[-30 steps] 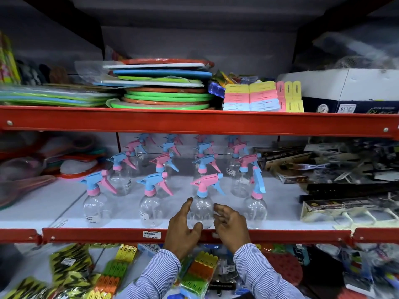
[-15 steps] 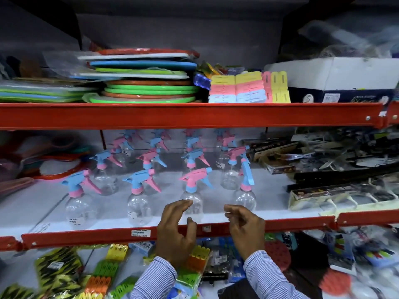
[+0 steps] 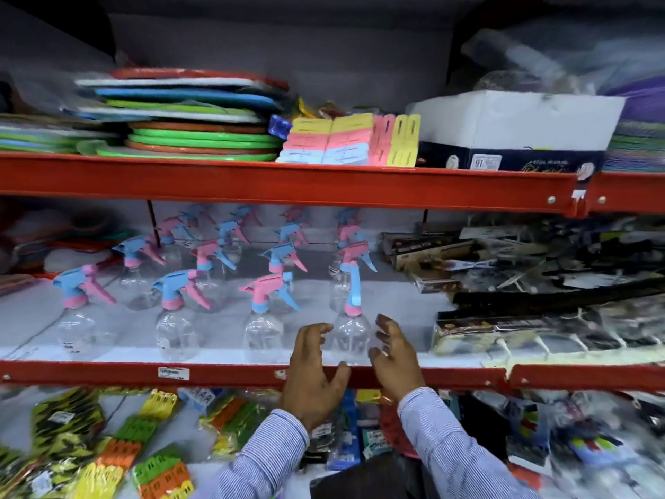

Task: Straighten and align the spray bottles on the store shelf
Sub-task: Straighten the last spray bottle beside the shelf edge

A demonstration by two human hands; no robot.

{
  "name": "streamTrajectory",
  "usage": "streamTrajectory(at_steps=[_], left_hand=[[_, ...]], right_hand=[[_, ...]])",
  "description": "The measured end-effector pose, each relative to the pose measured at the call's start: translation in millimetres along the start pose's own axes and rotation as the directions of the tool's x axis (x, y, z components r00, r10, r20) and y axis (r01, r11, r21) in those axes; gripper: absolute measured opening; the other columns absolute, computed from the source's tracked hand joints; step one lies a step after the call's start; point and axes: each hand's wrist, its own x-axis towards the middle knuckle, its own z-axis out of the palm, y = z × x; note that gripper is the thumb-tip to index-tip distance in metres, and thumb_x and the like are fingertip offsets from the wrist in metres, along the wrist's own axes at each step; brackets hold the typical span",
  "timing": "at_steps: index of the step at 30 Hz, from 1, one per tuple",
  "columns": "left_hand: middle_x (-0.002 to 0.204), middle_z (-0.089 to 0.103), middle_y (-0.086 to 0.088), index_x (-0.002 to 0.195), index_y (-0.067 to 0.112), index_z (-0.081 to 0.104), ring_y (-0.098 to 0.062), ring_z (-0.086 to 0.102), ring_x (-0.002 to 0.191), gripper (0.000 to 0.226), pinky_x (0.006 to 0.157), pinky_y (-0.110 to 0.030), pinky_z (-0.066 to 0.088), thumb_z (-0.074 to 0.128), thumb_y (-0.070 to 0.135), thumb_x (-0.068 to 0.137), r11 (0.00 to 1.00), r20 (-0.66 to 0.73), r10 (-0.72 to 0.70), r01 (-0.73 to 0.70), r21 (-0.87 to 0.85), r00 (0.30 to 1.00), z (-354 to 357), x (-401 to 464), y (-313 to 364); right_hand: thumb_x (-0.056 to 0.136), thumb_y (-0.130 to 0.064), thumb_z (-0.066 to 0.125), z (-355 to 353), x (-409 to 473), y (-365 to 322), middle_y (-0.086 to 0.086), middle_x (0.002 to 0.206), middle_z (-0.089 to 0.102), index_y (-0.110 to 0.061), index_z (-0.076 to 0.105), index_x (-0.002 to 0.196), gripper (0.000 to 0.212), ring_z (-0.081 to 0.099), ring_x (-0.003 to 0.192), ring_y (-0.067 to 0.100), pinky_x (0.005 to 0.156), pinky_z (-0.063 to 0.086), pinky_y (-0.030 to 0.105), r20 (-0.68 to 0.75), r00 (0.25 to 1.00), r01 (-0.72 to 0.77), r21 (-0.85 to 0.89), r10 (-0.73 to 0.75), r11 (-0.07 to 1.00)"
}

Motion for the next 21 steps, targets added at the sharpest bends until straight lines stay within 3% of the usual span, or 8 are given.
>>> streamTrajectory(at_steps=[2,5,11,17,19,21], left_hand=[[0.120,0.045,0.003,0.121,0.026,0.043,-0.008,0.051,0.108,0.052,0.092,-0.026,0.045,0.065,0.026,0.074,0.999,-0.021,-0.023,0.023,0.023,1.000,8.0,1.5,6.8],[0.118,0.047,0.002,0.121,0.023,0.044,-0.009,0.050,0.107,0.051,0.092,-0.022,0.041,0.063,0.029,0.075,0.996,-0.022,-0.055,0.056,0.063,0.998,16.5,-1.1,12.8],[0.132,0.051,-0.001,0.134,0.016,0.039,-0.014,0.049,0.120,0.065,0.099,-0.017,0.031,0.059,0.032,0.075,0.986,0.035,-0.073,0.067,0.153,0.997,15.6,5.8,5.8],[0.153,0.035,-0.005,0.148,0.014,0.025,-0.018,0.034,0.139,0.079,0.111,-0.021,0.022,0.053,0.034,0.076,0.983,0.106,-0.106,0.089,0.159,0.989,12.6,18.4,1.0],[0.154,0.033,-0.004,0.148,0.014,0.022,-0.018,0.033,0.140,0.080,0.112,-0.023,0.023,0.054,0.034,0.077,0.986,0.091,-0.106,0.093,0.141,0.990,11.2,17.4,-0.1],[0.151,0.035,-0.002,0.148,0.015,0.023,-0.015,0.035,0.137,0.079,0.110,-0.021,0.024,0.055,0.033,0.078,0.991,0.085,-0.094,0.085,0.108,0.992,10.4,13.7,3.0]], right_hand=[[0.083,-0.001,0.052,-4.1,7.6,-2.7,0.006,0.140,0.050,-0.018,0.037,0.140,0.061,0.048,0.128,0.022,0.106,0.039,0.032,0.117,0.993,0.001,-0.029,0.002,1.000],[0.082,0.000,0.052,-8.4,7.9,-6.4,0.005,0.127,0.061,-0.017,0.044,0.134,0.055,0.058,0.113,0.018,0.092,0.039,0.019,0.180,0.984,0.016,-0.047,-0.007,0.999],[0.079,-0.001,0.055,-14.4,0.1,-5.5,0.003,0.113,0.065,-0.016,0.053,0.117,0.041,0.063,0.098,0.016,0.090,0.049,0.025,0.126,0.991,0.049,-0.012,-0.047,0.999],[0.079,-0.007,0.061,-14.3,-3.2,-2.2,0.001,0.104,0.064,-0.016,0.056,0.104,0.027,0.064,0.081,0.013,0.075,0.050,0.022,0.070,0.997,0.034,-0.060,-0.030,0.998],[0.079,-0.008,0.061,-13.1,-0.5,-3.8,0.001,0.108,0.064,-0.015,0.056,0.110,0.031,0.064,0.084,0.014,0.077,0.050,0.022,0.051,0.999,0.014,-0.060,-0.011,0.998],[0.081,-0.009,0.059,-10.8,2.7,-4.3,0.002,0.121,0.061,-0.013,0.051,0.125,0.044,0.063,0.101,0.016,0.087,0.049,0.023,0.100,0.995,0.000,-0.041,0.004,0.999]])
